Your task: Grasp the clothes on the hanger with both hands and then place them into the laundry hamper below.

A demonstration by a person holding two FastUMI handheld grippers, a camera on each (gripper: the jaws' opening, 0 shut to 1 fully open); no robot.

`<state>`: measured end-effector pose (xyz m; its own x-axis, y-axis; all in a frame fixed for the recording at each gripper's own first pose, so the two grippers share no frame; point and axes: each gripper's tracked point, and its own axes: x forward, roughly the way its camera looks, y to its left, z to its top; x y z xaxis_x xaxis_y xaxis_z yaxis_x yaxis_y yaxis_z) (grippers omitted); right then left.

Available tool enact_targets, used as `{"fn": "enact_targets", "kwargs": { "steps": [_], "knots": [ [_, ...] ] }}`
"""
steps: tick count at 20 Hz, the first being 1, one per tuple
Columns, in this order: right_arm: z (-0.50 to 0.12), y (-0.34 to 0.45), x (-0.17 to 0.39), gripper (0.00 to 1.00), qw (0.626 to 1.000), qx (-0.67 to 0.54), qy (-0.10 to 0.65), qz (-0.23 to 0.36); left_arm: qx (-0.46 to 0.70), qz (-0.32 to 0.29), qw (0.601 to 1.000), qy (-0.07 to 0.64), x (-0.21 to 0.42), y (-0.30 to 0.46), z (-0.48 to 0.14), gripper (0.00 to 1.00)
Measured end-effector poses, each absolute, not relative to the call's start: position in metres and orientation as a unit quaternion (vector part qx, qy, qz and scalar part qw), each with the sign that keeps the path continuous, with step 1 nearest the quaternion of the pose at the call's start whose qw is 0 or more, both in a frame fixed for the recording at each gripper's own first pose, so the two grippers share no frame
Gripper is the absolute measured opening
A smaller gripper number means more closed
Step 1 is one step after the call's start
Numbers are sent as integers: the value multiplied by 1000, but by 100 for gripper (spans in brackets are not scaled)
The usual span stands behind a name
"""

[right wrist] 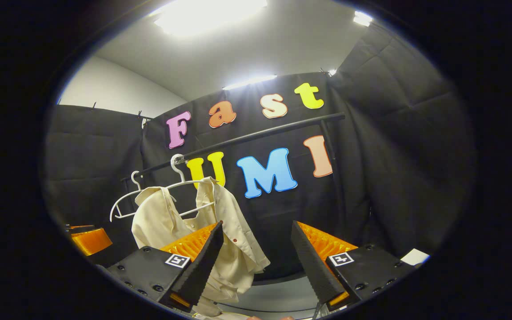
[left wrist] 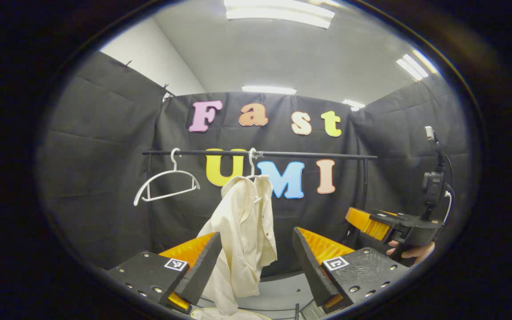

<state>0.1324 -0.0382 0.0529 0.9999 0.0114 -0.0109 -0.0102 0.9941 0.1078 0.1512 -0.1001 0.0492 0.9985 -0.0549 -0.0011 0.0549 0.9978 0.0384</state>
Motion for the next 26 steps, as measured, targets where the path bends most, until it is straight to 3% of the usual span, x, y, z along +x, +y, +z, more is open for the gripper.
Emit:
{"fn": "enact_targets", "kwargs": {
  "steps": [11,21,26],
  "knots": [
    [30,6,268,97,989,78,44,121,46,22,999,6,287,-130,42,94],
    [2,43,377,97,979,71,61,180,35,167,985,3,367,-90,18,94],
    [-16,72,401,97,972,49,71,218,58,223,973,-1,392,-77,8,93]
  ]
}}
